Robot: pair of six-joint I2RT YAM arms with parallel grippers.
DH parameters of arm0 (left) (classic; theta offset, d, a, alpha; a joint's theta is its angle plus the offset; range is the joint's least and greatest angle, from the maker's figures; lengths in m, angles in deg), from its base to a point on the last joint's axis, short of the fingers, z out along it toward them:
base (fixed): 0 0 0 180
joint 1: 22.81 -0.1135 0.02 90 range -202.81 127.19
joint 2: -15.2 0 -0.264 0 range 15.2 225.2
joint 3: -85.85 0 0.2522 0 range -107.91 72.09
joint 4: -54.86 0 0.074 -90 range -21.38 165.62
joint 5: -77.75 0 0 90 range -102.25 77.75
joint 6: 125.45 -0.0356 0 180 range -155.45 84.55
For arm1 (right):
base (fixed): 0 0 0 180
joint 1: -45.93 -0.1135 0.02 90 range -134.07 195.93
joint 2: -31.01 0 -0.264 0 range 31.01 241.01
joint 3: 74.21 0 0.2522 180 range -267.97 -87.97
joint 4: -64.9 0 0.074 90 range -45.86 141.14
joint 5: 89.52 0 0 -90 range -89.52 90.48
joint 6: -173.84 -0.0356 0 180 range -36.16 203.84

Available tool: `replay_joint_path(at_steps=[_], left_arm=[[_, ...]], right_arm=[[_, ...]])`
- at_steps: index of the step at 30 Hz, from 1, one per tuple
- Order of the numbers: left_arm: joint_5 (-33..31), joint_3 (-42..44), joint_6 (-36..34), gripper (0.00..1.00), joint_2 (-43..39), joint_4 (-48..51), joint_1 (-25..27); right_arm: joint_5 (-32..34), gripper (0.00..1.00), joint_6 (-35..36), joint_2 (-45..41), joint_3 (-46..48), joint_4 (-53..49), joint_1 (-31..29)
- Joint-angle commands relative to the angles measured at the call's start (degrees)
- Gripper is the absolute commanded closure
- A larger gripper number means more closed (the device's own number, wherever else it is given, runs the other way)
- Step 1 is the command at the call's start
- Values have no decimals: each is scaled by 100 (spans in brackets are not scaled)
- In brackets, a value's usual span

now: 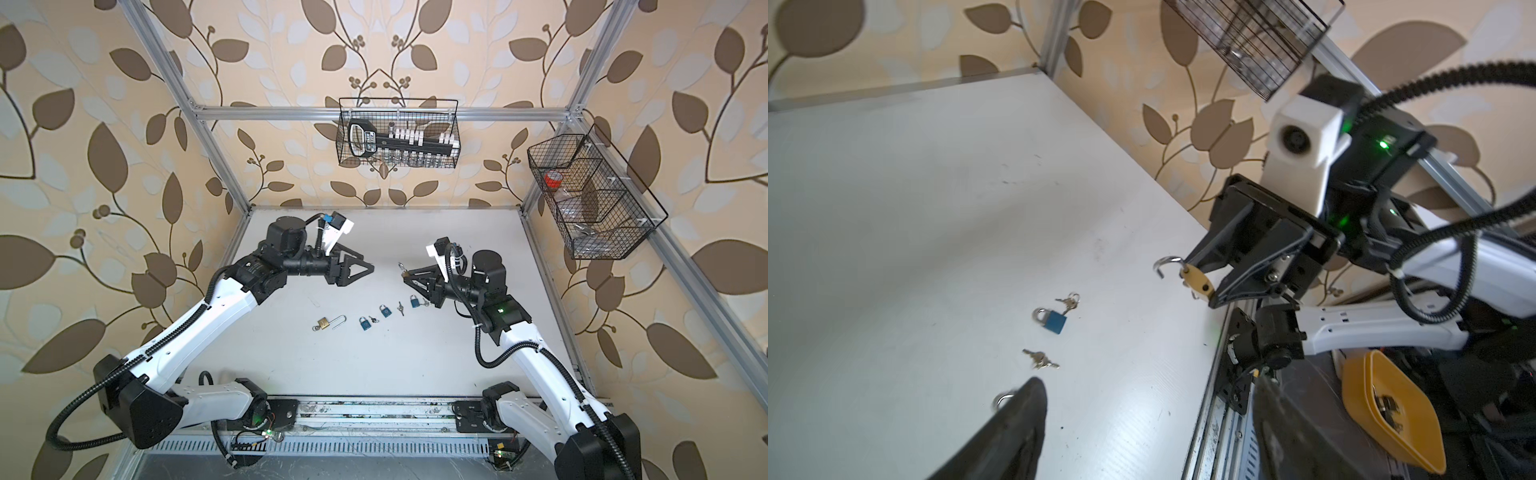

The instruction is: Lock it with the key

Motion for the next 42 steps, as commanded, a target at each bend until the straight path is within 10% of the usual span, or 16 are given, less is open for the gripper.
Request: replay_joint_path(at_steps=[1,12,31,42], left_arm=[[436,-402,-625,23,193,-114,289],[1366,-639,-1057,23,659,-72,654],[1437,-714,-1236,83,615,273,653],[1520,-635,-1221,88,551,269,660]], right_arm=[[-1554,100,-269,-5,-125,-282,34],[-2071,100,162,170,-559,-628,-166],[-1666,100,425,5,-591,-821,-159],[-1535,100,468,-96,-542,-828,-150]])
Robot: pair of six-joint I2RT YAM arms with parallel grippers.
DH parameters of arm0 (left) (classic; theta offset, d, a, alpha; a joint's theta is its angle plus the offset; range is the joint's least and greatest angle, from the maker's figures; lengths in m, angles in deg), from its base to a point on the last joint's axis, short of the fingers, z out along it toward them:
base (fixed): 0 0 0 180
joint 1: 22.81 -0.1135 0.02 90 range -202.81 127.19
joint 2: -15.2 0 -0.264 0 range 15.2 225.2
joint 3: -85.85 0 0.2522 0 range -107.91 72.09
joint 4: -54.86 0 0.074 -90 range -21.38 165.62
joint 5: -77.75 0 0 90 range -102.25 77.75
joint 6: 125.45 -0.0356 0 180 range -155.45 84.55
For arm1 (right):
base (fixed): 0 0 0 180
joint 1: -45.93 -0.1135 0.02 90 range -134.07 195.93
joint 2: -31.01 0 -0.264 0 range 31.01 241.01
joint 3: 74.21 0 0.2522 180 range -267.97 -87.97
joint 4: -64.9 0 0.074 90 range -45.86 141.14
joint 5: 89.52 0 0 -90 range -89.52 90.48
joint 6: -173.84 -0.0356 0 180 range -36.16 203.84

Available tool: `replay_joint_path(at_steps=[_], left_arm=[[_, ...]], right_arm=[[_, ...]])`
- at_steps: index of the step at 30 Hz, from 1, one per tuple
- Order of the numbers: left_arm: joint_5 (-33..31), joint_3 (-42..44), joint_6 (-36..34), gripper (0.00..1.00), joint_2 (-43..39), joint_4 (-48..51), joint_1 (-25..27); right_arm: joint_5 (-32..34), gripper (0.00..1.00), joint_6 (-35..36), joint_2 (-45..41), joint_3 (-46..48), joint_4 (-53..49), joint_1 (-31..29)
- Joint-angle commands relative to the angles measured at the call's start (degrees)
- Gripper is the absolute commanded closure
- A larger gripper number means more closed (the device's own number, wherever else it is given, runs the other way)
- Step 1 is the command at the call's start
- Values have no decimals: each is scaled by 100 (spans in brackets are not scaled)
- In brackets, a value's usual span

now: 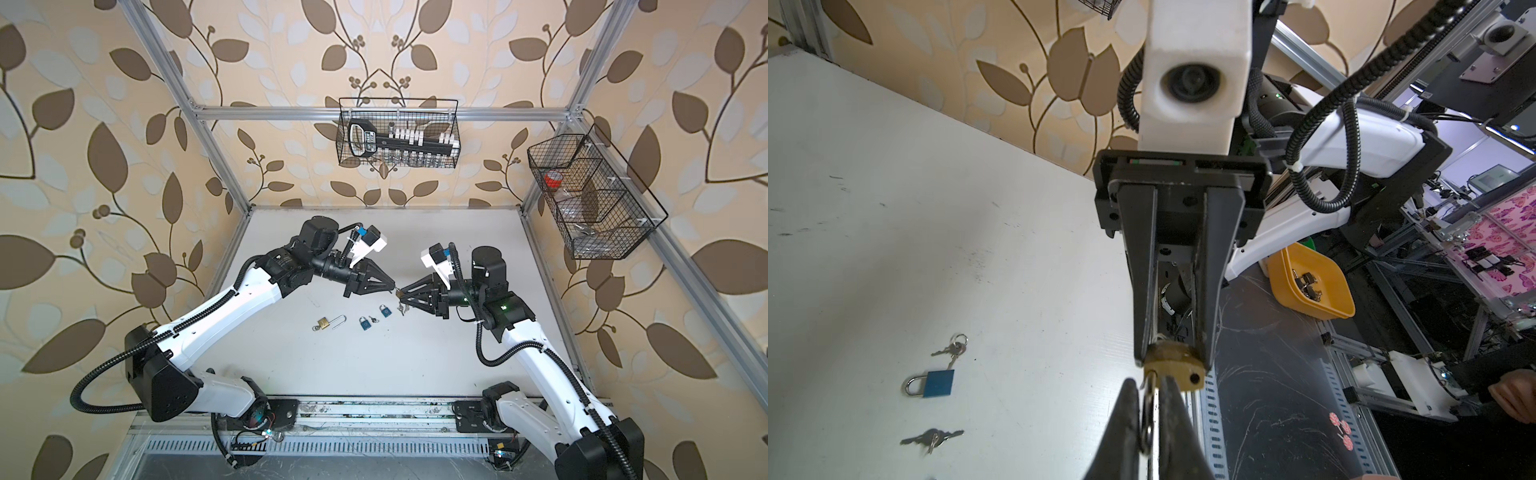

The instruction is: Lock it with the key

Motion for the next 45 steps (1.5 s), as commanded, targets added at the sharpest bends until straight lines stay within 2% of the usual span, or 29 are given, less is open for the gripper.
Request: replay_joint_path(at_steps=[1,4,10,13,15,17,20,23,26,27,29,32,38,45], left_arm=[[167,-136,-68,91,-148,-16,39],[159,-97,-20,100,-176,-73,39],[27,-59,11,100,-262,-109,38],[-88,23,330,100,-340,-468,35],[-197,118,665,100,-436,-863,39],[-410,219,968,100,-578,-1212,35],[-1006,624,1352,100,-998,-1957,29],[-1581,1051,1701,100,-1371,-2717,26],[-1801,1124,1809,100,-1481,-2903,32],[-1862,1117,1847,100,-1495,-2916,26],[-1891,1032,2241,100,-1501,-3155,7],[-1854,997,2488,100,-1468,-3415,-6],[-1506,1068,3295,100,-1327,-4545,0],[-1254,1040,3666,100,-1211,-5001,18]], right_arm=[[5,100,124,-93,-138,-13,-12],[26,100,124,-109,-124,-12,-12],[180,100,183,-239,-120,-13,-14],[352,98,216,-335,-166,-6,-19],[547,82,158,-442,-193,117,-13],[1000,57,-35,-642,-90,457,-12],[2081,43,-525,-984,186,1105,-14],[2882,29,-953,-1246,446,1647,-13],[3397,1,-1626,-1415,594,2135,-16],[3468,0,-1851,-1431,596,2201,-12],[3288,1,-2117,-1443,769,3017,-17],[3269,0,-2195,-1439,927,3688,-16],[2593,2,-1884,-1167,513,4005,-30],[2034,13,-1611,-631,4,4091,-56]])
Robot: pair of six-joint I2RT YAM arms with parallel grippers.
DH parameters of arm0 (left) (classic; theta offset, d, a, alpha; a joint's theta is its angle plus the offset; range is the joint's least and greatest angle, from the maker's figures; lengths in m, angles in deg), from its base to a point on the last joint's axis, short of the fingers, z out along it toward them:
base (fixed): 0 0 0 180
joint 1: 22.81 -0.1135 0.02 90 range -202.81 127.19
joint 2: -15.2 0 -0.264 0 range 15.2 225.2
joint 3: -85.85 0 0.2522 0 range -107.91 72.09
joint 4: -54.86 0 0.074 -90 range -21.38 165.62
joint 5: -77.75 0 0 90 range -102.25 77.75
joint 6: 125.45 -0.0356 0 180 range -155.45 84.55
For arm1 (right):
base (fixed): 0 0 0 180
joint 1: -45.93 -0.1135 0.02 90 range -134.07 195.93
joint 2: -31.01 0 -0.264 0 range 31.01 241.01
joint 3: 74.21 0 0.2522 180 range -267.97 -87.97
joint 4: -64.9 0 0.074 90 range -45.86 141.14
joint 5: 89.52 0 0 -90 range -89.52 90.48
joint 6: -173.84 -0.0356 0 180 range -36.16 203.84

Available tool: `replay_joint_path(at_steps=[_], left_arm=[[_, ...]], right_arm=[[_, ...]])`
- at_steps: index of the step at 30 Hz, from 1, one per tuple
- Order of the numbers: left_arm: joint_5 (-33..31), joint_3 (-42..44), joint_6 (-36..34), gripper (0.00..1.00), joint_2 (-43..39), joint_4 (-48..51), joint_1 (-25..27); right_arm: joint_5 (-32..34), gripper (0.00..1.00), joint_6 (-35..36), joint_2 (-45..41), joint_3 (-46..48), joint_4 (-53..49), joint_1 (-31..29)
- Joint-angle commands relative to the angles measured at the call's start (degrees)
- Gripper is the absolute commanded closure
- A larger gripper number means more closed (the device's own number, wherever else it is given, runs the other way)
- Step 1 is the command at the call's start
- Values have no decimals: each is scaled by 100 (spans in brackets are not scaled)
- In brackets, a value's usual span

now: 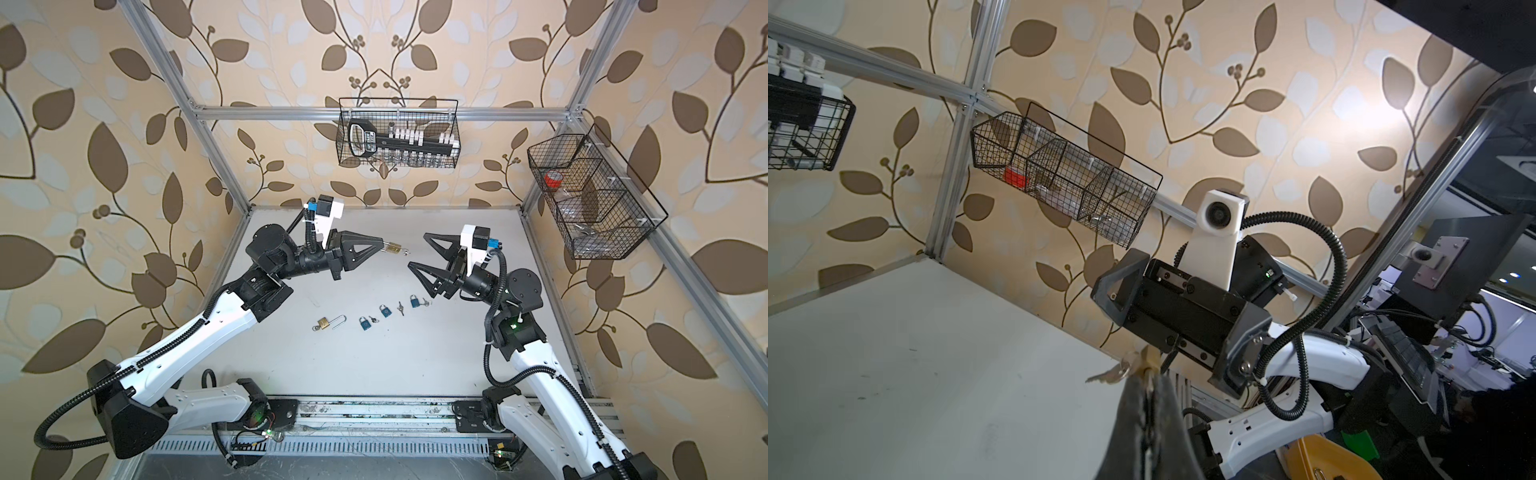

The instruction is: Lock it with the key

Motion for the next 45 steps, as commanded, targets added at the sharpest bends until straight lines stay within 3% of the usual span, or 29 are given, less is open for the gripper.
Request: replay_joint_path(at_steps=[1,7,13,21,29,34,39,45], left_arm=[[288,-80,331,100,30,-710,4],[427,-136,448,100,117,-747,16],[436,-169,472,100,104,-763,10],[348,-134,353,100,-16,-666,10],[324,-139,311,100,-37,-589,13],[223,-89,261,100,-102,-497,17],[-64,-162,-369,100,-289,197,10],[-39,-394,-1011,100,-433,706,13]], right_arm=[[-452,15,159,196,-379,271,-49],[-691,28,568,559,-825,-41,-389],[-575,51,755,655,-889,-241,-600],[-318,58,912,695,-936,-742,-608],[-333,79,865,654,-914,-724,-605],[-329,89,715,554,-802,-569,-605],[-369,99,426,554,-885,-707,-606],[-727,100,-326,717,-1121,-840,-599]])
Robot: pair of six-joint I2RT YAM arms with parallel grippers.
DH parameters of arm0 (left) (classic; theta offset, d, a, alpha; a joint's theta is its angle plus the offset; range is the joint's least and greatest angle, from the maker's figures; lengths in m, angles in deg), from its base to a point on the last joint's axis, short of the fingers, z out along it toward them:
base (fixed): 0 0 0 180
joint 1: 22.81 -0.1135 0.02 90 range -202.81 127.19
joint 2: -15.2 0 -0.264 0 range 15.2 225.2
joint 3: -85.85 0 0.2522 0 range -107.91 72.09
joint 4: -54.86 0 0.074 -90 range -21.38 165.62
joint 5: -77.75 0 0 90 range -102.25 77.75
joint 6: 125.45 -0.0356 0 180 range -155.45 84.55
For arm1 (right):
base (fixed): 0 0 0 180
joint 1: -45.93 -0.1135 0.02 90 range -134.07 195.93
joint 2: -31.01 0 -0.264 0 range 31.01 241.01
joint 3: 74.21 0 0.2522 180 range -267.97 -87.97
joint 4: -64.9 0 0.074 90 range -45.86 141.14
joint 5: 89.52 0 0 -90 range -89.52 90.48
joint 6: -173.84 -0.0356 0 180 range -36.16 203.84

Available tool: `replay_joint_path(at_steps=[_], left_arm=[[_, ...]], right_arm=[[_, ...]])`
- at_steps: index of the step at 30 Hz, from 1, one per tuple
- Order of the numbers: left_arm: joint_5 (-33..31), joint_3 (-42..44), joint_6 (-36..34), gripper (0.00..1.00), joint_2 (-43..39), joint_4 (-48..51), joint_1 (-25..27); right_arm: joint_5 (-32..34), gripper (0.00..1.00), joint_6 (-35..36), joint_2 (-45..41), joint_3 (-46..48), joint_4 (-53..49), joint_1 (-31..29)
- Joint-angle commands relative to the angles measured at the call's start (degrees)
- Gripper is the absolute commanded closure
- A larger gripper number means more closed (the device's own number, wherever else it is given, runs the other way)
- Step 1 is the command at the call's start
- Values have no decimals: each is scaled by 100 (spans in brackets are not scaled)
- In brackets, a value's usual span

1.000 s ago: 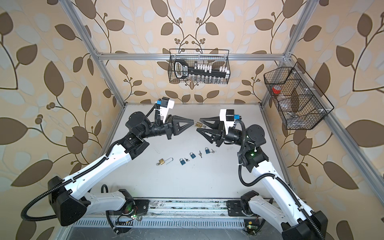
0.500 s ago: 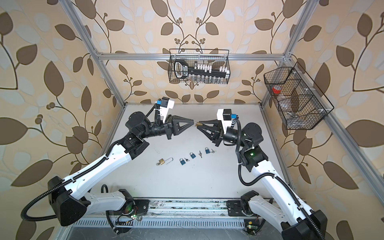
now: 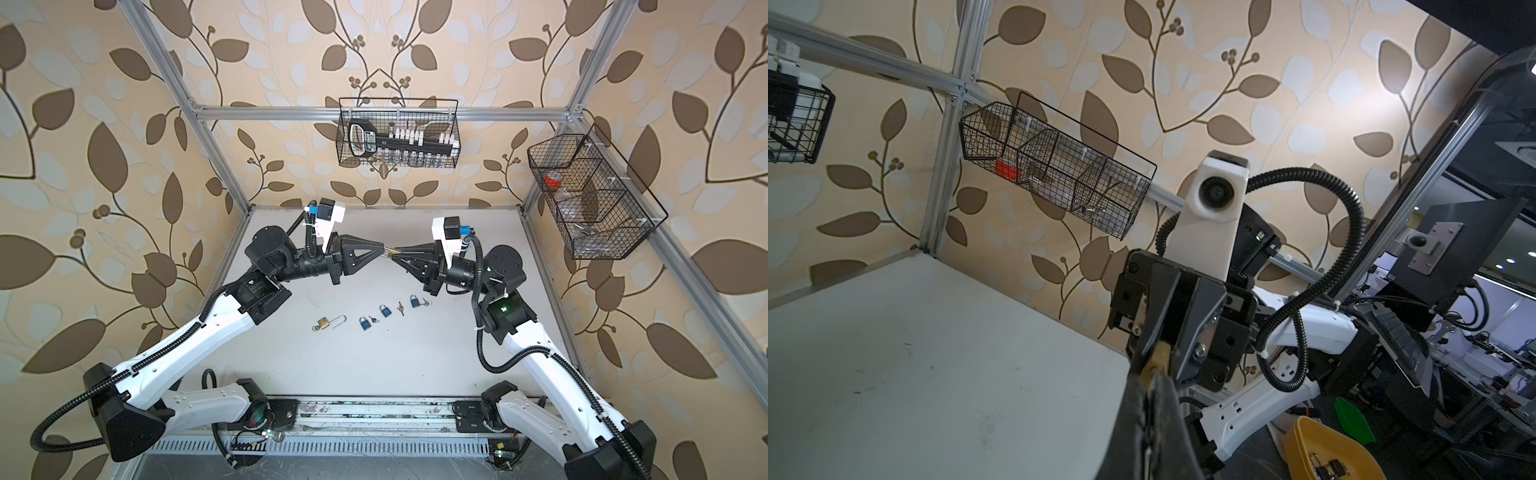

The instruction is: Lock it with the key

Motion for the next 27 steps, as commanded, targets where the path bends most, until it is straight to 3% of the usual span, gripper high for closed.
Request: replay_joint_path(at_steps=[1,11,19,27], left_arm=[[45,-379,-575,100,-251,189,-30],[418,-300,-182,100,-85,-155,16],[427,-84,121,100,296,-605,599],[719,127,500,100,369,-957,628]], right_arm=[[-140,100,-578,-3,-235,146,45],[-59,100,-478,109,-285,184,41],[56,100,-314,497,-620,189,-51],[151,100,80,417,-697,181,-72]])
